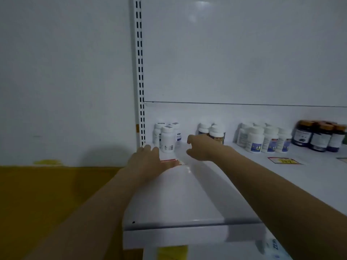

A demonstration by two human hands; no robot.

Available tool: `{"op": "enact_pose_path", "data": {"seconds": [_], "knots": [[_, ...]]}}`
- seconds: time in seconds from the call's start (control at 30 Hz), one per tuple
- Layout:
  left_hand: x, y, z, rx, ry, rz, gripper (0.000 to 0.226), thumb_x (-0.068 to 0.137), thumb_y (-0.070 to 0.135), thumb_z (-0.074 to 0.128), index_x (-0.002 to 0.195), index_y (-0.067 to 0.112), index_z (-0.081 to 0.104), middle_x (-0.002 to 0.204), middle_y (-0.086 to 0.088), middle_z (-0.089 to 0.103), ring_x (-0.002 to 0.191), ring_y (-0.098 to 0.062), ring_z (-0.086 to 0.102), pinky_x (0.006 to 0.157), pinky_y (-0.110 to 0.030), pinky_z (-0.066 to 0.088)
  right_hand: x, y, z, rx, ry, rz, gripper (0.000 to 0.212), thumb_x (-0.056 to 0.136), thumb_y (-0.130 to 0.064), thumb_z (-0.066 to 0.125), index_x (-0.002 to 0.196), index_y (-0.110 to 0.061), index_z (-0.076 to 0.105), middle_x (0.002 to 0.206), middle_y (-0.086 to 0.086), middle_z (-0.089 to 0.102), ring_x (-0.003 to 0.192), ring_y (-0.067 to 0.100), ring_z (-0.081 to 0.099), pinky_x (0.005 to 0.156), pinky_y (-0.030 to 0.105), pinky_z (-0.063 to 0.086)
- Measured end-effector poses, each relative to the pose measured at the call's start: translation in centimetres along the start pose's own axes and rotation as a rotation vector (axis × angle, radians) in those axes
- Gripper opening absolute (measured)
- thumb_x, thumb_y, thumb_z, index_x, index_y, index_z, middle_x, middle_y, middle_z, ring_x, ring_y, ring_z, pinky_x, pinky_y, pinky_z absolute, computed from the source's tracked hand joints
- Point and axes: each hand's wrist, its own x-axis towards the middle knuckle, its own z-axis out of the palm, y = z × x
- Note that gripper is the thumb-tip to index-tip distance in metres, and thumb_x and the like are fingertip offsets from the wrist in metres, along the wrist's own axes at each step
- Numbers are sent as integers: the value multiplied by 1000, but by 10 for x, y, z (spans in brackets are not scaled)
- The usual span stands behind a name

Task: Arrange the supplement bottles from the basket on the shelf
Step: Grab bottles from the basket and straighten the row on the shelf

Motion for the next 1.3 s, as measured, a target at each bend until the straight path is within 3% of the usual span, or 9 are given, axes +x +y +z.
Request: {"op": "enact_pose_path", "data": {"seconds": [0.37,0.63,0.8,0.87,0.93,1.0,1.07,1.17,1.3], "knots": [[4,0,17,41,-88,17,103,66,89,30,130,9,42,136,-11,44,127,-26,39,107,-42,33,65,-34,2,182,254,-49,46,99,-34,42,136,-8,38,131,18,45,118,33,47,94,40,44],[2,1,17,61,-134,1,111,70,88,25,148,9,18,156,-11,17,143,-26,17,117,-45,16,87,-52,9,196,279,16,40,99,-32,44,125,-3,48,126,17,40,111,32,52,92,36,47],[-1,1,16,29,-138,-19,112,70,87,27,148,8,16,156,-12,18,143,-27,17,117,-45,16,81,-51,-2,209,246,-30,31,98,-22,43,115,1,55,121,19,49,92,28,54,69,24,42],[-1,0,16,-104,-86,-28,113,65,89,33,145,10,23,149,-10,31,137,-26,29,113,-44,25,75,-48,-14,244,249,-56,35,97,-23,46,115,4,57,120,20,55,95,30,57,70,26,45],[0,0,11,-285,16,-48,108,58,90,42,137,17,36,135,-3,46,125,-22,44,105,-41,37,64,-43,-31,292,286,-89,39,95,-26,52,119,5,58,121,20,58,108,31,57,87,33,48],[3,2,1,-419,114,-34,86,55,84,53,119,27,52,112,6,60,106,-16,57,87,-33,48,52,-36,-52,370,312,-126,42,93,-27,56,124,0,57,127,15,58,115,27,55,93,32,46],[6,8,-15,-560,140,8,49,68,65,66,101,31,54,94,16,59,90,-8,61,72,-21,45,40,-27,-71,481,299,-153,41,90,-29,61,125,-8,57,127,10,58,114,24,56,92,28,46],[5,21,-40,-846,26,35,42,80,30,71,111,26,43,110,14,54,95,-7,52,83,-24,42,24,-17,-86,629,233,-191,39,87,-28,65,121,-10,60,118,7,63,104,22,62,95,35,51],[3,35,-41,-947,12,100,39,77,26,75,110,14,59,113,-9,66,102,-24,63,95,-44,49,12,-8,-86,704,246,-200,38,85,-35,67,114,-11,63,110,4,67,94,16,65,91,34,54]]}}
